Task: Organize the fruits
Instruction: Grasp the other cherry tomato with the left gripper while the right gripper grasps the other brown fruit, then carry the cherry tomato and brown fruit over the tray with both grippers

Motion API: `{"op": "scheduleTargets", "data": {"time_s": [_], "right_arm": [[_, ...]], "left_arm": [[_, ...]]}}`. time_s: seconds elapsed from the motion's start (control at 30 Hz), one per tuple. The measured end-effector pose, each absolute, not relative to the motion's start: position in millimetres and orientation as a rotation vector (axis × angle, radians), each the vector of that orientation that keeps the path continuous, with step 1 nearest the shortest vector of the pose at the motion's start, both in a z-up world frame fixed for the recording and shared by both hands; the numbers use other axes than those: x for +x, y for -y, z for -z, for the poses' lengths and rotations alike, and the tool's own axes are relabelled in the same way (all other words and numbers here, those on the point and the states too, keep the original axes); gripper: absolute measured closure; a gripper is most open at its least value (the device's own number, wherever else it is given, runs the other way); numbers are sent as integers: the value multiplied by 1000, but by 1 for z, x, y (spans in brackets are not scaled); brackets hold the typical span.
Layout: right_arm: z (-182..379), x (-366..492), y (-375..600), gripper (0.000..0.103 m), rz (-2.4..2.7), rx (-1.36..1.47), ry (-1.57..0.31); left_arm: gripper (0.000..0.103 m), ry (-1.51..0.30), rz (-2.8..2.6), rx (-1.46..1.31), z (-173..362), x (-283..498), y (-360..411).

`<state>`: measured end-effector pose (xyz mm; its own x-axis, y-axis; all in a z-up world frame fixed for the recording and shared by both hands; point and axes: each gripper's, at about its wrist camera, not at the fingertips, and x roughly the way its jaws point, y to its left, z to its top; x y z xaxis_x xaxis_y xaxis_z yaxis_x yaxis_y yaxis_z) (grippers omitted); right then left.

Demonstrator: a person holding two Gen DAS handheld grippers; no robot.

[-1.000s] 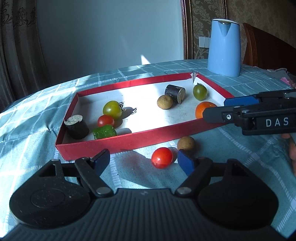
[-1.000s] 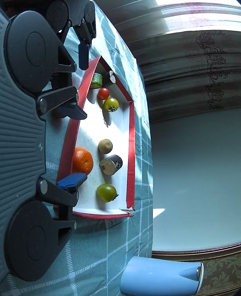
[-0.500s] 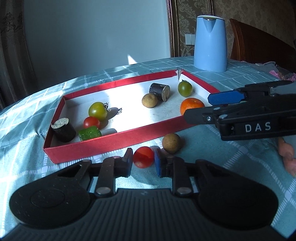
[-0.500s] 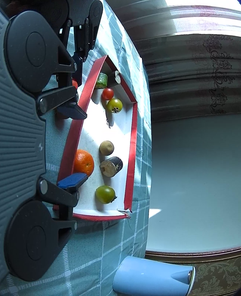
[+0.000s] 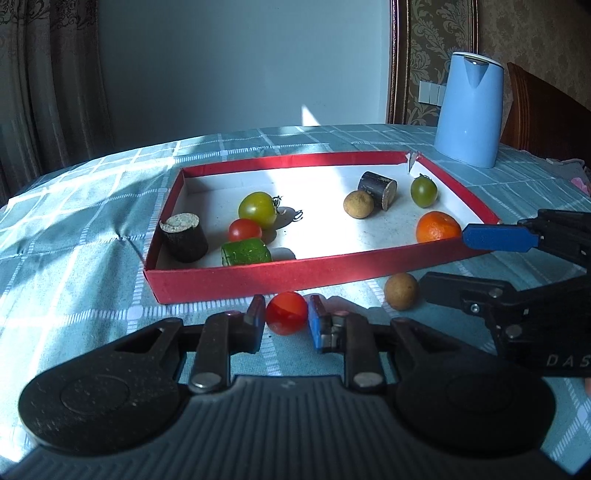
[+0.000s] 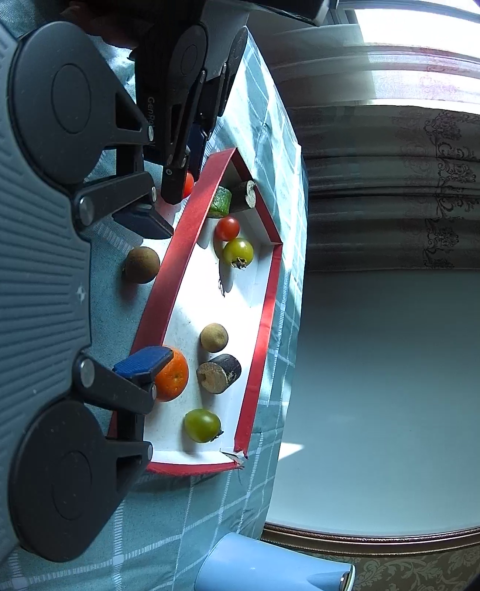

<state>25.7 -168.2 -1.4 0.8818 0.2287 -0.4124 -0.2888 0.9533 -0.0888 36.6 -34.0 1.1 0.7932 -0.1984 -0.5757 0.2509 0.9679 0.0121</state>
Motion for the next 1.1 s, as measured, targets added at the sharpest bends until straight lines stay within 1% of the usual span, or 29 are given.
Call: {"op": "scheduleTargets", "data": {"time_s": [0.1, 0.13, 0.17, 0.23, 0.27, 0.4, 0.5, 0.6, 1.1], "right_arm": [[7, 34, 164, 40, -269, -166, -461], [7, 36, 164, 45, -280, -156, -472], [8, 39, 164, 47, -287, -146, -481], [9, 44, 162, 49, -293, -148, -500], [10, 47, 160, 53, -297, -150, -511], [14, 59, 157, 66, -316, -134, -568], [14, 60, 156, 70, -313, -136, -563], [14, 58, 154, 78, -307, -149, -553], [6, 38, 163, 78, -268, -117, -452]], "left_arm": [[81, -615, 238, 91, -1, 37, 34], [81, -615, 237, 94, -1, 37, 35], [81, -613, 237, 94, -1, 37, 35], [81, -612, 239, 93, -1, 37, 35], [81, -612, 237, 93, -1, 37, 35], [81, -614, 235, 91, -1, 38, 34], [81, -616, 237, 93, -1, 38, 35], [81, -613, 236, 102, 0, 37, 36], [81, -589, 227, 109, -2, 34, 37]]}}
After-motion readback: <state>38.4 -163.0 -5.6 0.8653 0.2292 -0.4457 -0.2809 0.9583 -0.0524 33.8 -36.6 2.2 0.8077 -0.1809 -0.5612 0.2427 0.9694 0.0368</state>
